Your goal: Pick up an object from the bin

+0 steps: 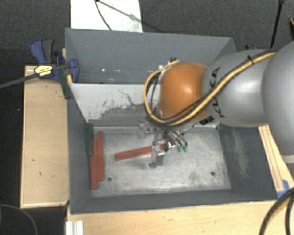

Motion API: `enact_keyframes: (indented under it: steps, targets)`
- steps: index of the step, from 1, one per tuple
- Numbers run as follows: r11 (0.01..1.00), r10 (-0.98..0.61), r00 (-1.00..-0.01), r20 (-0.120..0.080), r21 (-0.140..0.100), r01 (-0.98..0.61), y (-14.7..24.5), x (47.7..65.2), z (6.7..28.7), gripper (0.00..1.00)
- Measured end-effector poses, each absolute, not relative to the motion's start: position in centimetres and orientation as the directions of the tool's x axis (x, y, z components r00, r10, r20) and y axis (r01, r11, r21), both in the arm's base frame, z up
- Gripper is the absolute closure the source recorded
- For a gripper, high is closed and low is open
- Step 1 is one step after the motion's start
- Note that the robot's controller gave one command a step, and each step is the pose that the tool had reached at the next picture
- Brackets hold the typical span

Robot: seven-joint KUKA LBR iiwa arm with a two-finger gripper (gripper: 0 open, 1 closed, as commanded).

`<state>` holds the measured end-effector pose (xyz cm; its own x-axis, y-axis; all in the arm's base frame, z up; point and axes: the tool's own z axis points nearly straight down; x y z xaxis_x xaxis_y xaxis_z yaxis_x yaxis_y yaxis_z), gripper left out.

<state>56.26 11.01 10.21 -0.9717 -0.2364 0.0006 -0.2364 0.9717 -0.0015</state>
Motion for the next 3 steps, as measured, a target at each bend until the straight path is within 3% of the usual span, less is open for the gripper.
enact_keyframes:
  steps: [1, 2, 3]
  targets:
    - [0.980, -0.198, -0.980, -0.005, 0.000, -0.198, 9.4, 56.0, 12.4, 0.00]
    - [0.976, -0.217, -0.976, 0.003, 0.002, -0.217, 11.1, 56.2, 6.7, 0.00]
    - [0.977, -0.211, -0.977, 0.001, 0.001, -0.211, 11.1, 56.3, 6.8, 0.00]
